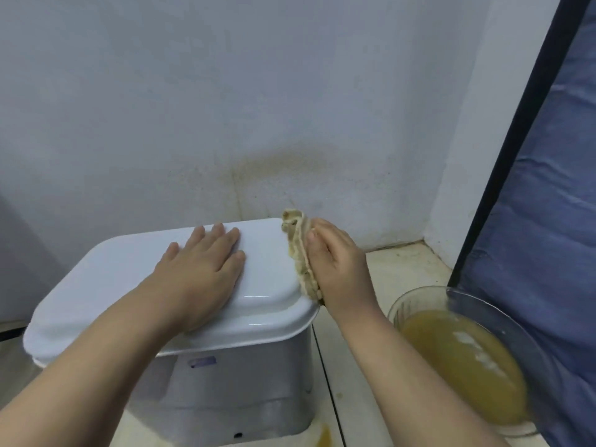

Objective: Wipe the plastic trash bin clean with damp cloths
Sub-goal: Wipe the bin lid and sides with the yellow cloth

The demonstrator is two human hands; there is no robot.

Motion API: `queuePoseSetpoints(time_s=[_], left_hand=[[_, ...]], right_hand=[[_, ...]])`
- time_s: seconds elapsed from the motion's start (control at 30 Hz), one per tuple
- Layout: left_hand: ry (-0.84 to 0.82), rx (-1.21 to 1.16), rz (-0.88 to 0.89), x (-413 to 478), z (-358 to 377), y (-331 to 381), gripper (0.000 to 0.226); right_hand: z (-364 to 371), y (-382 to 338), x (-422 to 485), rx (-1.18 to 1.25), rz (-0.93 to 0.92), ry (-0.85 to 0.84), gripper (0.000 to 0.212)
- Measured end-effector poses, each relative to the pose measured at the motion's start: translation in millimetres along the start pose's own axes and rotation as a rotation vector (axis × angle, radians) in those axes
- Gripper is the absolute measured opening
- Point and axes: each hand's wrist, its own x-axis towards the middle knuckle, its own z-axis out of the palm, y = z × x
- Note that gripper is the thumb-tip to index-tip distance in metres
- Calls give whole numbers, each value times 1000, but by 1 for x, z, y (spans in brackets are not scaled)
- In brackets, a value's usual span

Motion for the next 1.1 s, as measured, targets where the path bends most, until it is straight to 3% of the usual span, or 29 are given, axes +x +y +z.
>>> queuePoseSetpoints(time_s=[0.07,0.13,0.27,0.37,0.53,0.6,0.67,0.7,0.77,0.83,0.9,0.97,1.0,1.1], left_hand=[[0,16,10,2,4,-3,53],[-10,6,28,0,2,-10,53],[-37,15,55,-2,2,-16,53],[-20,9,53,-1,3,-15,52],[-6,-19,50,-1,2,-14,50],[-9,-23,64,-1,0,-16,49],[-14,-21,77,-1,-1,-15,49],[-19,-20,82,-2,-2,-15,49],[-26,-19,99,-2,-2,-14,49],[-28,-27,113,-2,-1,-16,46],[-25,-23,116,-1,-1,-17,45],[-21,-16,114,-2,0,-18,47],[-17,-18,120,-2,0,-19,48],[-27,-30,149,-1,-3,-24,44]], right_hand=[[12,-4,-26,0,65,152,39],[22,-15,-46,-154,30,187,47],[10,-27,-23,-397,-78,-95,48],[-1,-24,3,-291,-6,-220,40],[13,-23,-13,-130,49,117,22],[19,-26,-25,14,96,283,26],[26,-32,-39,91,183,326,39],[30,-36,-46,32,208,313,45],[34,-44,-54,-314,98,210,53],[35,-48,-41,-591,-46,12,59],[27,-49,-8,-674,-13,-265,55],[16,-44,32,-505,178,-537,45],[6,-42,44,-314,292,-579,41],[-6,-30,35,147,467,-437,40]])
